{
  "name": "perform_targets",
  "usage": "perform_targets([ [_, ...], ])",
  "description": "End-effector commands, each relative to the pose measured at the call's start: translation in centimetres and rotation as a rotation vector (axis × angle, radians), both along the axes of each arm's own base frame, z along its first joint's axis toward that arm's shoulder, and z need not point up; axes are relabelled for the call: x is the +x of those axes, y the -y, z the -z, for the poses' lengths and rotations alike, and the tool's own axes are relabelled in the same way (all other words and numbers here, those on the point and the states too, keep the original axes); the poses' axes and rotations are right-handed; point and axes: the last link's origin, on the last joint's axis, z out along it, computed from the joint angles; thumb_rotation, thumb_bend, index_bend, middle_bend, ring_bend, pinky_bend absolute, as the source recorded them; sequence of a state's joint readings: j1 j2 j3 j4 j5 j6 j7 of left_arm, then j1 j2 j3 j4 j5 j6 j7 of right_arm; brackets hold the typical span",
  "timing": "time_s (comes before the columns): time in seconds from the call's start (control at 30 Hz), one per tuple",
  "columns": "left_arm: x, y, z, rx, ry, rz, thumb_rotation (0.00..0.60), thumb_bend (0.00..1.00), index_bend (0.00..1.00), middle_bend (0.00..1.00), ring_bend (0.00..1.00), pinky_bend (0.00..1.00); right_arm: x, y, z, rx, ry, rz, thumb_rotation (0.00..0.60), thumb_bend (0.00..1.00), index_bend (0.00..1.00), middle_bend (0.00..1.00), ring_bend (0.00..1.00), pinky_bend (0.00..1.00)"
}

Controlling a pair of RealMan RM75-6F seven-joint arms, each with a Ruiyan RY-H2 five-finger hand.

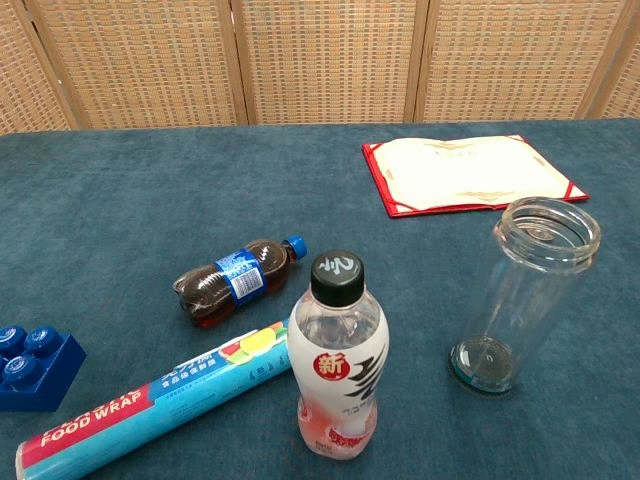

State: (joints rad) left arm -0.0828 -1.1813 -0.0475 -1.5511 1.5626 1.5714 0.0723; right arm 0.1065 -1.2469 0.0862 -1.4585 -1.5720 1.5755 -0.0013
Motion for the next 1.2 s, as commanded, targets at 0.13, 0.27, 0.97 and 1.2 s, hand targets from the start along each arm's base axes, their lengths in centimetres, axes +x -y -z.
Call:
perform_targets([
  [0.13,0.1,0.1,0.0,0.000,-0.005,-0.004,0.600,0.21,0.00,0.00,0.00,0.00,0.0,0.0,0.1,0.009,0.000,0.003,0.600,0.14,0.14,0.00,0.00,0.14],
  [0.27,0.1,0.1,-0.1,0.002,-0.006,-0.001,0.600,0.21,0.00,0.00,0.00,0.00,0.0,0.1,0.1,0.007,0.003,0.002,0.600,0.14,0.14,0.00,0.00,0.14],
  [0.97,0.0,0.1,-0.2,0.010,-0.014,-0.009,0.600,0.21,0.00,0.00,0.00,0.00,-0.1,0.5,0.1,0.015,0.004,0.016,0.600,0.14,0.14,0.00,0.00,0.14],
  [1.2,-0.1,-0.1,-0.2,0.011,-0.019,-0.012,0.600,0.21,0.00,0.00,0.00,0.00,1.1,3.5,-0.4,0.023,-0.014,-0.031,0.600,0.14,0.25,0.00,0.00,0.19],
])
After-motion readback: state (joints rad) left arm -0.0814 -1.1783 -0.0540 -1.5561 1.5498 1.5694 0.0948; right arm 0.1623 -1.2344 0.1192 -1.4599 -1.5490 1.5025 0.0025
